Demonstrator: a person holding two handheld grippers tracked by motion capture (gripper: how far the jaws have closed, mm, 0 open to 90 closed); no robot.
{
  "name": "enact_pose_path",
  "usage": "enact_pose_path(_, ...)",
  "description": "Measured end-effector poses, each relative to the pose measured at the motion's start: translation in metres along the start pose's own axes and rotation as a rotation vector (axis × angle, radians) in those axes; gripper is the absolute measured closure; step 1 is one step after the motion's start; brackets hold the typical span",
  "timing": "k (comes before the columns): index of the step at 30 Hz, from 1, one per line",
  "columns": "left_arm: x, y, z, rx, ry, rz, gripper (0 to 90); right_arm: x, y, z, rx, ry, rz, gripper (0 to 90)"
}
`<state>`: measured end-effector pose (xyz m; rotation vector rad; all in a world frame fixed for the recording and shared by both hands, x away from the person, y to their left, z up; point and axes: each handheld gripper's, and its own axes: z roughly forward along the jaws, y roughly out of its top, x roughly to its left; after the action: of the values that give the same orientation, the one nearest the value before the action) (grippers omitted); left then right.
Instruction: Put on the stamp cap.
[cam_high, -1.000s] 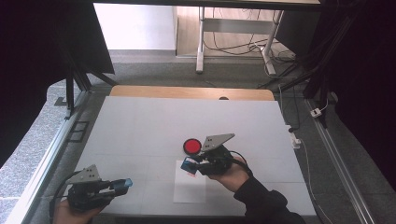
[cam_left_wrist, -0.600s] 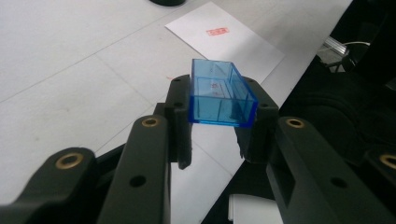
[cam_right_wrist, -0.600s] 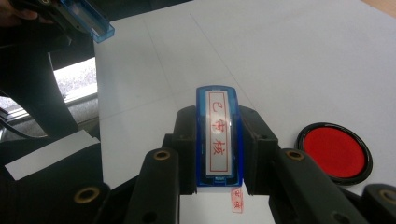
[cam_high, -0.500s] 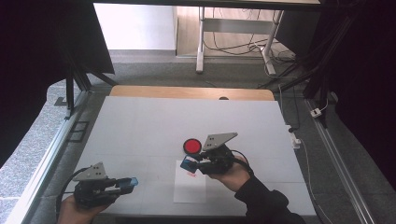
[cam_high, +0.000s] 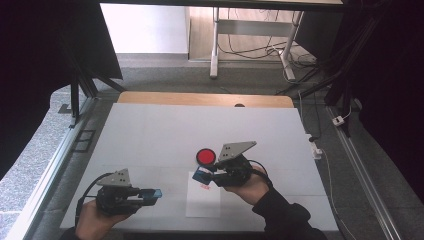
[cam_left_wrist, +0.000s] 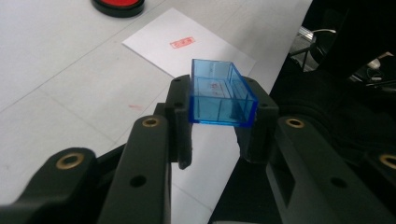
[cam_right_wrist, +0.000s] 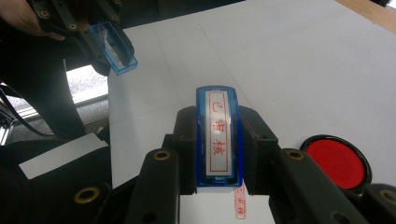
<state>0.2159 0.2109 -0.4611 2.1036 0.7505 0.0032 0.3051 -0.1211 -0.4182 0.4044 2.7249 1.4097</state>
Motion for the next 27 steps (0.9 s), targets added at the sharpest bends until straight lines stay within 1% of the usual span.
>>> enact_pose_path(5,0.000,0.007,0.008,0.004,-0.014,0.041,68.5,0.002,0.002,-0.001,-0.012,0.002,0.000,70.6)
enact_pose_path(10,0.002,0.015,0.016,-0.011,-0.042,0.066,68.4,0.003,0.004,-0.002,-0.018,0.008,-0.001,70.7)
enact_pose_path(13,0.003,0.020,0.022,-0.016,-0.068,0.073,68.4,0.003,0.005,-0.004,-0.029,0.014,0.000,70.7)
enact_pose_path(16,0.001,0.025,0.030,-0.002,-0.082,0.102,68.4,0.003,0.006,-0.006,-0.035,0.018,-0.003,70.7)
enact_pose_path(20,0.001,0.033,0.039,-0.001,-0.108,0.121,68.4,0.003,0.007,-0.008,-0.041,0.030,-0.002,70.7)
enact_pose_path(25,0.004,0.042,0.050,0.022,-0.132,0.157,68.4,0.005,0.008,-0.009,-0.048,0.041,-0.017,70.7)
enact_pose_path(27,0.006,0.044,0.053,0.026,-0.142,0.164,68.4,0.005,0.009,-0.010,-0.051,0.046,-0.027,70.7)
